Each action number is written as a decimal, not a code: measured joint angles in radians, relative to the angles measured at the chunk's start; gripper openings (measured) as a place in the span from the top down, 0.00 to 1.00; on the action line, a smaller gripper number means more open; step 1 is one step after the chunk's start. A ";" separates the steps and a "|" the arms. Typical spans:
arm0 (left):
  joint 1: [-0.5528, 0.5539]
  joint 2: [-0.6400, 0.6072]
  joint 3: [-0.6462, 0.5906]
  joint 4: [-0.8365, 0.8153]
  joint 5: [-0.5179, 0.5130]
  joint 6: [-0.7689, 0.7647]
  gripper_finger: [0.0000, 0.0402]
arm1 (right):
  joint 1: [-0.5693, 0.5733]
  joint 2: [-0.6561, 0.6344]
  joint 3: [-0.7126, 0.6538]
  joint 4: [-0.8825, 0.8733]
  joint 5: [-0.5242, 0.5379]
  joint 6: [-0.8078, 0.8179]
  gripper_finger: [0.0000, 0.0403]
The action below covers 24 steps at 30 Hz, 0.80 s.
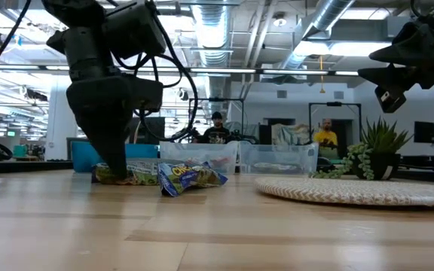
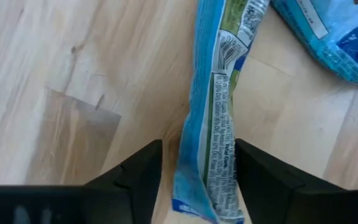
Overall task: Pick and place Granola Bars by type
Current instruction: Put the blue granola bar into the right transparent bin
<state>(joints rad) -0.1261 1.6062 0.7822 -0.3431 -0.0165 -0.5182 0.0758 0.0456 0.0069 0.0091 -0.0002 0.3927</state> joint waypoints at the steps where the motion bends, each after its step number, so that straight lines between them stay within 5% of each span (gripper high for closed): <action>1: 0.000 0.000 0.000 -0.001 -0.006 0.000 0.55 | 0.000 0.000 0.000 0.000 0.000 0.000 0.64; 12: -0.002 0.000 0.001 0.003 0.012 -0.023 0.86 | 0.000 0.000 0.000 0.000 0.000 0.000 0.65; 24: 0.026 -0.002 0.034 0.131 0.013 -0.124 0.84 | 0.000 0.000 0.000 0.000 0.000 0.000 0.65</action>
<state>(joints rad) -0.0999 1.6043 0.8166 -0.2124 -0.0032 -0.6423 0.0761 0.0456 0.0067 0.0090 -0.0002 0.3927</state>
